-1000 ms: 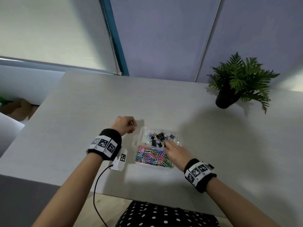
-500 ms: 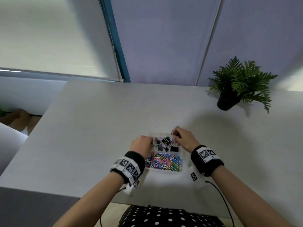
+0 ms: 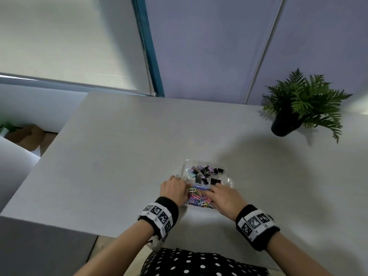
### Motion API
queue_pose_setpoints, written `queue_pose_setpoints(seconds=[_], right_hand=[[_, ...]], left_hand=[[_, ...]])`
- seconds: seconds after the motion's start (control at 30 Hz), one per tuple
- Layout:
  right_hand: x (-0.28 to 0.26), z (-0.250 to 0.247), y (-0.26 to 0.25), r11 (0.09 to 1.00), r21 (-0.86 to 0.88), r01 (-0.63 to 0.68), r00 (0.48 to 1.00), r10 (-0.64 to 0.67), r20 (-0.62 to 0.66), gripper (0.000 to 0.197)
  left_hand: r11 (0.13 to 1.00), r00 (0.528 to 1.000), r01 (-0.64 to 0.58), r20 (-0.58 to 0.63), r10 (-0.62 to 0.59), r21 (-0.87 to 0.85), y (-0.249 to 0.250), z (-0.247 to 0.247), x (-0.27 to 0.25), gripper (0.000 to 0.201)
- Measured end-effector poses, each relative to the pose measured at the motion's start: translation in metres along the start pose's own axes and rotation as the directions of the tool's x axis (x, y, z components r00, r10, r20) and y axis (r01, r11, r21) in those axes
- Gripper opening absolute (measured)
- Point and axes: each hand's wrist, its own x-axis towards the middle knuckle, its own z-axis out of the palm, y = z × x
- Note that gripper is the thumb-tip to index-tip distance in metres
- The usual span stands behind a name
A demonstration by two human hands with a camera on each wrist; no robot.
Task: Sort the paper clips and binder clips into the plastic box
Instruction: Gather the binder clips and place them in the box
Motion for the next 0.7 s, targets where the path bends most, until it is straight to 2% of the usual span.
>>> queue_pose_setpoints(seconds=[0.13, 0.23, 0.43, 0.57, 0.63, 0.7], right_hand=[[-0.002, -0.008, -0.001, 0.999, 0.045, 0.001, 1.0, -0.002, 0.01, 0.02], [0.0, -0.014, 0.001, 0.998, 0.06, -0.01, 1.0, 0.01, 0.001, 0.022], [-0.001, -0.013, 0.009, 0.975, 0.212, -0.058, 0.997, 0.068, -0.039, 0.02], [-0.005, -0.008, 0.016, 0.973, 0.222, -0.065, 0.991, 0.088, -0.096, 0.018], [-0.007, -0.007, 0.019, 0.975, 0.214, -0.054, 0.989, 0.082, -0.125, 0.016], [-0.011, -0.009, 0.018, 0.991, 0.135, -0.015, 0.99, 0.034, -0.14, 0.012]], left_hand=[[1.0, 1.0, 0.015, 0.01, -0.015, 0.001, 0.004, 0.001, 0.0, 0.026], [0.999, 0.999, 0.036, 0.018, -0.035, -0.036, 0.003, 0.001, 0.002, 0.024], [0.99, 1.0, 0.031, 0.007, -0.03, -0.139, -0.006, 0.002, -0.001, 0.025], [0.966, 0.998, 0.058, 0.016, -0.056, -0.253, -0.017, -0.007, -0.005, 0.022], [0.921, 0.997, 0.082, 0.025, -0.079, -0.381, -0.023, -0.019, -0.004, 0.015], [0.871, 0.997, 0.069, -0.001, -0.08, -0.486, -0.029, -0.033, 0.006, 0.011]])
